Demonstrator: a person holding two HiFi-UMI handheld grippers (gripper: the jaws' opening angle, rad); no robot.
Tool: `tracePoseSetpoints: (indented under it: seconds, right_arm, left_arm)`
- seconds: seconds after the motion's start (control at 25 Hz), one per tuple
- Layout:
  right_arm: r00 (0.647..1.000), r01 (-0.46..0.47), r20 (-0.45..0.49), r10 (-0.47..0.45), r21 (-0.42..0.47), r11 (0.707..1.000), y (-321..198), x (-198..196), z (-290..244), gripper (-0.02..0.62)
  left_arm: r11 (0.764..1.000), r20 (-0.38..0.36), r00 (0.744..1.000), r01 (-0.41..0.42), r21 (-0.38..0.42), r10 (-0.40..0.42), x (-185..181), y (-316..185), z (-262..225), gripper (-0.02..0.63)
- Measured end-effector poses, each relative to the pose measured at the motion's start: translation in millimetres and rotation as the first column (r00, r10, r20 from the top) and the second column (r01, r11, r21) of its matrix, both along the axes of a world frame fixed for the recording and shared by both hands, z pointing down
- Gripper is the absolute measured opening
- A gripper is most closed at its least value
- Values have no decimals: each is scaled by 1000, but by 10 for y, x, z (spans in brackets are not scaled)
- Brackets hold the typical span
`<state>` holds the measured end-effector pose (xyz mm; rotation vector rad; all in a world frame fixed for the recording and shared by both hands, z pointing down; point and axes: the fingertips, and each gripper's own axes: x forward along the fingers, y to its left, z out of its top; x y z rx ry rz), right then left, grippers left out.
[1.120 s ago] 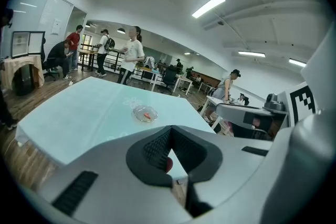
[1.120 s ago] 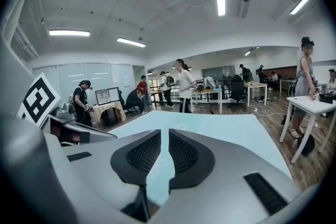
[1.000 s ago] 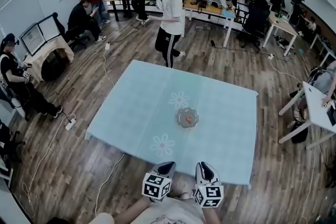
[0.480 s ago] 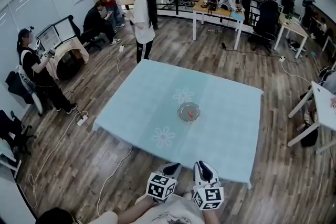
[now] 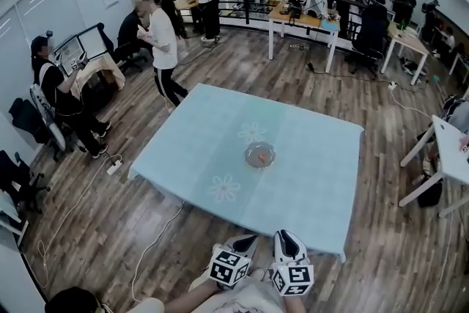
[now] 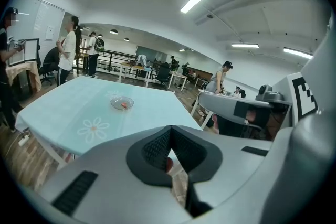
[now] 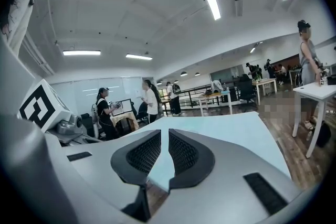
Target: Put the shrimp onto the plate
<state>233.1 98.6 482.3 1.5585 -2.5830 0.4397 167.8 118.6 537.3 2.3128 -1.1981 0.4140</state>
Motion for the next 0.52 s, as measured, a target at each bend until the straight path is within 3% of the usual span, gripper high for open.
tracePoseSetpoints:
  seconds: [0.52]
  right_arm:
    - [1000, -24, 18, 24, -16, 1000, 49, 132, 1, 55]
  left_arm:
    - [1000, 10, 1000, -11, -19, 11, 137, 67, 34, 6]
